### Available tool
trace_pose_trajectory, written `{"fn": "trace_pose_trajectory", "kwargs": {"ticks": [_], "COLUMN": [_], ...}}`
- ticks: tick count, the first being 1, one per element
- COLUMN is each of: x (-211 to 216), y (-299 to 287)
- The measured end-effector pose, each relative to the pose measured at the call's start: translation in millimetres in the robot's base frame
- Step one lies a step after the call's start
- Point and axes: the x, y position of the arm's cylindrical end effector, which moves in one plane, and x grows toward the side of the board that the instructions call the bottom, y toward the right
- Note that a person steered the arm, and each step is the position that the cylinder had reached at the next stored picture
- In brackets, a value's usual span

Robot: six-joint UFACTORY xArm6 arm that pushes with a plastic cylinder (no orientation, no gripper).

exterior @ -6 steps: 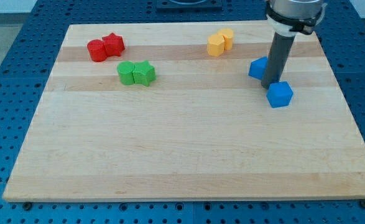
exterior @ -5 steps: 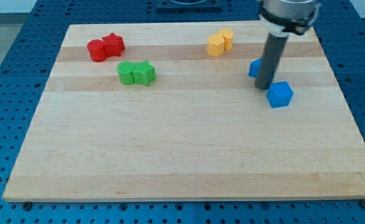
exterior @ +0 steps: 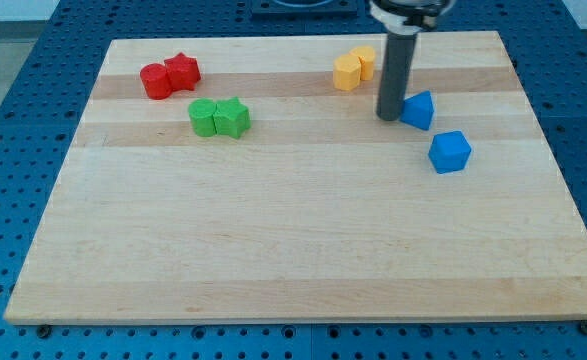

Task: Slide the blue triangle towards the right side of the board

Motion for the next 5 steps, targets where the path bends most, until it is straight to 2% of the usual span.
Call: {"fn": "trace_pose_trajectory", "kwargs": {"ticks": [2, 3, 5], "x": [2.7, -1.4, -46.7], "y": [47.8, 48.0, 48.7]}}
